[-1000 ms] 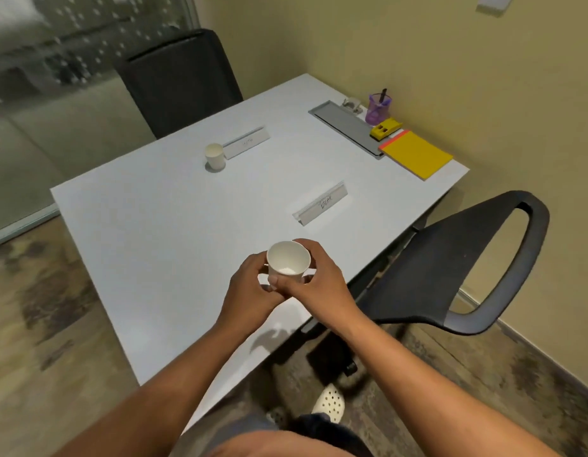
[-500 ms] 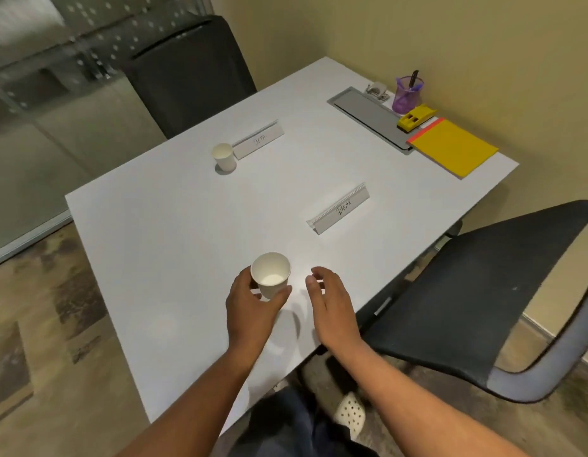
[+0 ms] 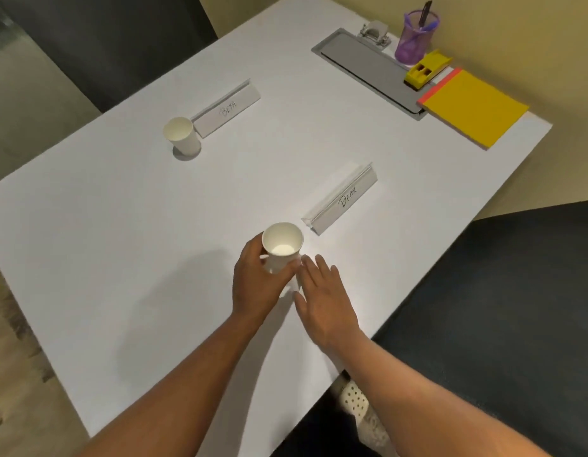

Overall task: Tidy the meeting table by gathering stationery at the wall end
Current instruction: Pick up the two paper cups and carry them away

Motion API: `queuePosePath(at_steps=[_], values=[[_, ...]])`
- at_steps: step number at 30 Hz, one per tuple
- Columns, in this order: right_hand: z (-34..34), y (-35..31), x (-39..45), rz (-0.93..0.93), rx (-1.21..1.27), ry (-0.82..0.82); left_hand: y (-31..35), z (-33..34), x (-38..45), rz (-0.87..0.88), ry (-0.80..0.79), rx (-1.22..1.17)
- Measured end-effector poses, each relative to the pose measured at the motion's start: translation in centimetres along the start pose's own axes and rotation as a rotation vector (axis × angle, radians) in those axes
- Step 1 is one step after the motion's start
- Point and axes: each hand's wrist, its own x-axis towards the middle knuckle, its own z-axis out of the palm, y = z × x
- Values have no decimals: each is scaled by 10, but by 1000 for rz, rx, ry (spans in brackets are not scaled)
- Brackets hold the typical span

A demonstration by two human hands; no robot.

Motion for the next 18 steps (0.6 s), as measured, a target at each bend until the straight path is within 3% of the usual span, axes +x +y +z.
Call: queuePosePath(at_steps=[9, 18], values=[[24, 5, 10, -10, 5, 41, -30, 28, 76, 55, -2, 46], [29, 7, 10, -2, -17, 62, -32, 45, 86, 56, 18, 54]])
